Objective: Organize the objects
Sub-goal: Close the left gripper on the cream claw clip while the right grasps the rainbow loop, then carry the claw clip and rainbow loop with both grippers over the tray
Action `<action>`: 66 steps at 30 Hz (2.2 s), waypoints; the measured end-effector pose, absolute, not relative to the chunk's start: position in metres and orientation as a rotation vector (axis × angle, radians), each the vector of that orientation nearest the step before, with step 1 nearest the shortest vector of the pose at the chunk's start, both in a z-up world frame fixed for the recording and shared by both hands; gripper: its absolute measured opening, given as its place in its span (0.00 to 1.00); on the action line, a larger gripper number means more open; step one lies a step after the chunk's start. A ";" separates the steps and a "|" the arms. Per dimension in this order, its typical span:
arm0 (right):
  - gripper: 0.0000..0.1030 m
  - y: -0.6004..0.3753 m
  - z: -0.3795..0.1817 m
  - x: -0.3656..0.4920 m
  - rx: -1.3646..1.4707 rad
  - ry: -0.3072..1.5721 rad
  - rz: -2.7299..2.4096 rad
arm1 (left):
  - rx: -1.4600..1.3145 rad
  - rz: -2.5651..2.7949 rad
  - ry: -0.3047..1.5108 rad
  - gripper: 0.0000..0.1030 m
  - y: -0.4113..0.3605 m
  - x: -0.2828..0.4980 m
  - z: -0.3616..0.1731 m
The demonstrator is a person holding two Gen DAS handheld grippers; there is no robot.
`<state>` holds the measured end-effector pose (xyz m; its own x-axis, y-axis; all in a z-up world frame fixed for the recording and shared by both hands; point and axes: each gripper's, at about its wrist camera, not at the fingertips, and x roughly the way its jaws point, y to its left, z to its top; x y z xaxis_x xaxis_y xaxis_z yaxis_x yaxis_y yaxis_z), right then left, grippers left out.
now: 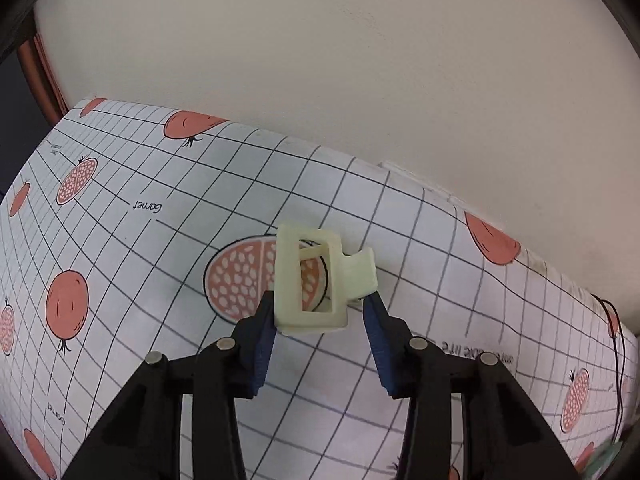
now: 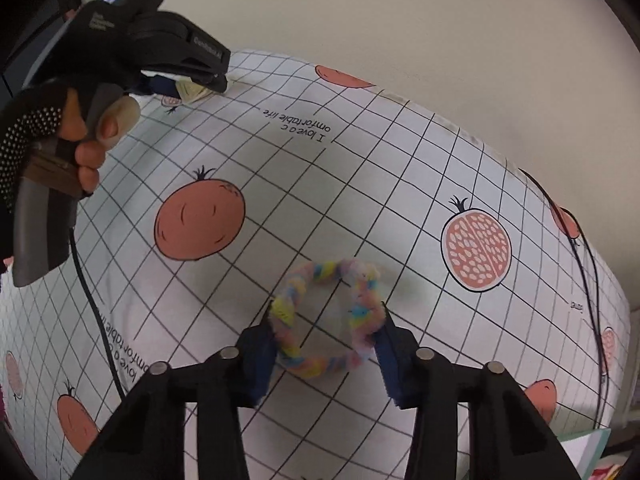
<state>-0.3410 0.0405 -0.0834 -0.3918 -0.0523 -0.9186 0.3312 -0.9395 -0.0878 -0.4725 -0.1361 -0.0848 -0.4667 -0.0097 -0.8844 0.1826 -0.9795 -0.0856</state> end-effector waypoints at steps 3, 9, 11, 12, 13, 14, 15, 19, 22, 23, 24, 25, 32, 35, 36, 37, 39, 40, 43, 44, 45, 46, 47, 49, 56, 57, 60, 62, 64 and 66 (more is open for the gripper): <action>0.38 0.039 -0.079 -0.335 1.577 0.369 -2.393 | 1.542 -2.601 0.241 0.43 -0.136 -0.462 -0.080; 0.37 0.044 -0.054 -0.306 1.581 0.333 -2.404 | 1.563 -2.582 0.248 0.43 -0.141 -0.431 -0.069; 0.37 0.046 -0.043 -0.291 1.581 0.330 -2.415 | 1.570 -2.582 0.269 0.43 -0.143 -0.416 -0.061; 0.37 0.048 -0.035 -0.281 1.583 0.316 -2.424 | 1.570 -2.585 0.275 0.43 -0.144 -0.409 -0.057; 0.37 0.049 -0.033 -0.279 1.584 0.307 -2.427 | 1.566 -2.589 0.280 0.43 -0.145 -0.399 -0.051; 0.37 0.051 -0.026 -0.269 1.583 0.290 -2.433 | 1.563 -2.596 0.287 0.43 -0.145 -0.389 -0.044; 0.37 0.053 -0.020 -0.261 1.580 0.282 -2.442 | 1.560 -2.607 0.296 0.43 -0.146 -0.379 -0.039; 0.37 0.059 -0.001 -0.228 1.569 0.265 -2.474 | 1.537 -2.650 0.303 0.43 -0.140 -0.337 -0.012; 0.37 0.066 0.010 -0.202 1.567 0.247 -2.498 | 1.523 -2.697 0.336 0.43 -0.132 -0.301 0.008; 0.37 0.068 0.013 -0.195 1.567 0.244 -2.505 | 1.522 -2.715 0.349 0.43 -0.130 -0.288 0.013; 0.37 0.071 0.016 -0.185 1.566 0.239 -2.516 | 1.522 -2.725 0.362 0.43 -0.127 -0.279 0.017; 0.37 0.073 0.018 -0.179 1.565 0.231 -2.523 | 1.526 -2.734 0.376 0.43 -0.125 -0.269 0.019; 0.37 0.096 0.032 -0.130 1.543 0.115 -2.572 | 1.557 -2.764 0.513 0.43 -0.110 -0.203 0.021; 0.37 0.105 0.033 -0.111 1.543 0.083 -2.590 | 1.569 -2.770 0.548 0.43 -0.101 -0.183 0.015; 0.37 0.109 0.033 -0.103 1.543 0.076 -2.598 | 1.565 -2.778 0.529 0.43 -0.096 -0.175 0.013; 0.37 0.110 0.033 -0.099 1.541 0.074 -2.602 | 1.563 -2.790 0.500 0.43 -0.089 -0.167 0.010; 0.37 0.117 0.034 -0.086 1.532 0.080 -2.623 | 1.566 -2.797 0.481 0.43 -0.081 -0.157 0.004; 0.37 0.120 0.034 -0.083 1.529 0.084 -2.631 | 1.574 -2.796 0.491 0.43 -0.077 -0.151 0.001; 0.37 0.131 0.033 -0.071 1.523 0.094 -2.660 | 1.617 -2.778 0.516 0.43 -0.067 -0.139 -0.006; 0.37 0.135 0.033 -0.067 1.518 0.087 -2.666 | 1.624 -2.779 0.519 0.44 -0.063 -0.136 -0.006; 0.37 0.139 0.032 -0.064 1.511 0.070 -2.672 | 1.629 -2.785 0.520 0.43 -0.060 -0.133 -0.005; 0.37 0.143 0.031 -0.062 1.508 0.053 -2.675 | 1.630 -2.794 0.530 0.43 -0.057 -0.131 -0.005; 0.37 0.150 0.030 -0.059 1.507 0.021 -2.678 | 1.630 -2.802 0.542 0.44 -0.053 -0.129 -0.003; 0.37 0.158 0.028 -0.058 1.517 -0.016 -2.682 | 1.640 -2.818 0.554 0.44 -0.046 -0.123 -0.002; 0.39 0.194 0.025 -0.049 1.541 -0.062 -2.747 | 1.683 -2.877 0.430 0.44 -0.003 -0.111 -0.001; 0.39 0.200 0.023 -0.048 1.553 -0.068 -2.754 | 1.693 -2.882 0.417 0.44 0.002 -0.110 -0.001; 0.39 0.216 0.019 -0.046 1.590 -0.090 -2.775 | 1.721 -2.899 0.391 0.44 0.018 -0.105 -0.003; 0.39 0.226 0.017 -0.045 1.611 -0.119 -2.785 | 1.732 -2.915 0.376 0.44 0.029 -0.101 -0.003; 0.39 0.239 0.013 -0.044 1.638 -0.136 -2.798 | 1.746 -2.931 0.364 0.44 0.039 -0.097 -0.002; 0.40 0.246 0.011 -0.042 1.659 -0.148 -2.801 | 1.764 -2.945 0.346 0.44 0.049 -0.093 -0.003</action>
